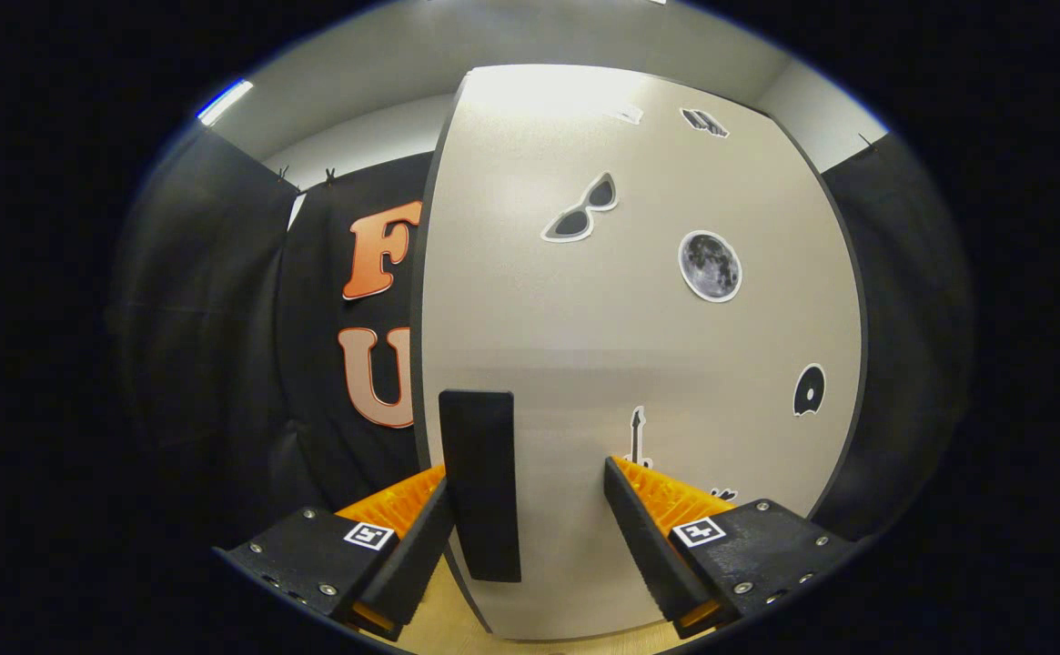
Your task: Open the shoe cabinet door, grab the shoes and put them into the shoe cabinet, then close the shoe cabinet door.
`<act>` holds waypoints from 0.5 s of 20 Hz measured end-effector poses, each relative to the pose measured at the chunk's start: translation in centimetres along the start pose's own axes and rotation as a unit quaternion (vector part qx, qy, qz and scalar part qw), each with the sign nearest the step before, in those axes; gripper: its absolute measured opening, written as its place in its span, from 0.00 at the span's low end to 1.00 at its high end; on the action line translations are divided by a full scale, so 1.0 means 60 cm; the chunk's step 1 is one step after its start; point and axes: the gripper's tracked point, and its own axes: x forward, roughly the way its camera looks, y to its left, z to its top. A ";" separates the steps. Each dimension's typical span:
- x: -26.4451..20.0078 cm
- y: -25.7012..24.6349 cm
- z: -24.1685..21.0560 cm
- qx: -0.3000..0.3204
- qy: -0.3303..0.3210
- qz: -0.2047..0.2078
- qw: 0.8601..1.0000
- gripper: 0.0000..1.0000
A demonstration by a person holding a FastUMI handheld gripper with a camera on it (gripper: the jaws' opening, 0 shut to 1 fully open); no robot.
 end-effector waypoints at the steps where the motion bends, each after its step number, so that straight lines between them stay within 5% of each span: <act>1: 0.001 0.001 0.000 -0.001 0.001 -0.005 1.000 0.96; 10: -0.022 0.008 0.020 0.008 -0.006 -0.009 1.000 0.95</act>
